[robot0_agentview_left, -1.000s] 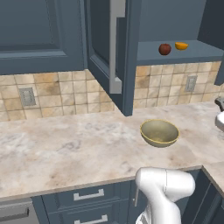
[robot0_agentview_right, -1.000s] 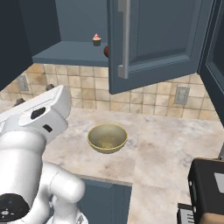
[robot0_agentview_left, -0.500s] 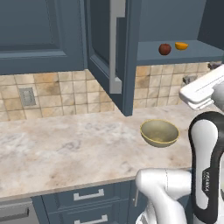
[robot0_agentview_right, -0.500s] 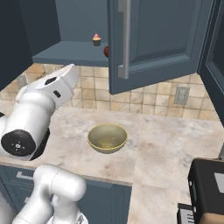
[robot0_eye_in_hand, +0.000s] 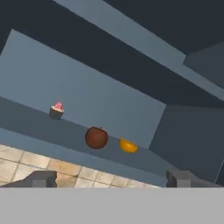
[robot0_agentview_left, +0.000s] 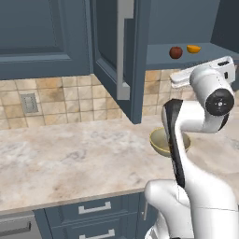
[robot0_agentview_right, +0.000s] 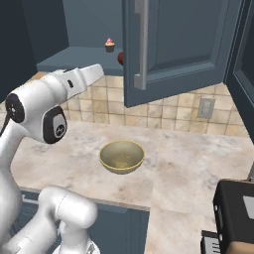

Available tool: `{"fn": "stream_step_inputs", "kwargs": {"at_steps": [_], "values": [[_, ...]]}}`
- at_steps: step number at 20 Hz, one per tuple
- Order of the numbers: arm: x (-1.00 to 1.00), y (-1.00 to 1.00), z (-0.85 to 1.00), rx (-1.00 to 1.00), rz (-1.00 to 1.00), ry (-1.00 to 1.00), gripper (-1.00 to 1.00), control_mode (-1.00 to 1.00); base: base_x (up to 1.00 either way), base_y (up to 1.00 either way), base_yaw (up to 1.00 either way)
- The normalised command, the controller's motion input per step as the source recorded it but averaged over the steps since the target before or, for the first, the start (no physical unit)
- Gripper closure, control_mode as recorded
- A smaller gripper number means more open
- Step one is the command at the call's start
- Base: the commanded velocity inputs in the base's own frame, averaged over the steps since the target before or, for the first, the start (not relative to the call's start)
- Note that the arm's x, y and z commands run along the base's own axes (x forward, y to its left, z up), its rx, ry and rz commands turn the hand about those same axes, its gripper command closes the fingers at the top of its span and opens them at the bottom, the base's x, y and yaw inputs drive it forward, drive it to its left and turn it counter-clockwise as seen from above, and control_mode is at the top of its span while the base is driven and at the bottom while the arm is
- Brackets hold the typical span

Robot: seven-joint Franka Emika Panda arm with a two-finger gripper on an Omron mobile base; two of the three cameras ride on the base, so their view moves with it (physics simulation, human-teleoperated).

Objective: Open the cabinet. Pick the orange and apple from the cabinet and place them into the bowl. Then close the cabinet.

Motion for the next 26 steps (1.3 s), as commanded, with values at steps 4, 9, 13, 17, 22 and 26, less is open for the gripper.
{"fn": "stream_step_inputs", "kwargs": {"at_steps": [4, 9, 13, 17, 22, 26], "values": [[0.68, -0.54, 0.00, 0.15, -0.29, 0.12, -1.00, -1.00, 0.00, 0.00, 0.00], [0.46, -0.71, 0.00, 0.17, -0.13, 0.07, -1.00, -1.00, 0.00, 0.00, 0.00], [0.51, -0.24, 0.00, 0.00, 0.00, 0.07, -1.00, -1.00, 0.00, 0.00, 0.00], [0.13, -0.56, 0.00, 0.05, -0.04, 0.00, -1.00, -1.00, 0.00, 0.00, 0.00], [0.00, -0.63, 0.00, 0.08, -0.18, 0.00, -1.00, -1.00, 0.00, 0.00, 0.00], [0.00, -0.59, 0.02, 0.09, -0.24, -0.01, -1.00, -1.00, 0.00, 0.00, 0.00]]}}
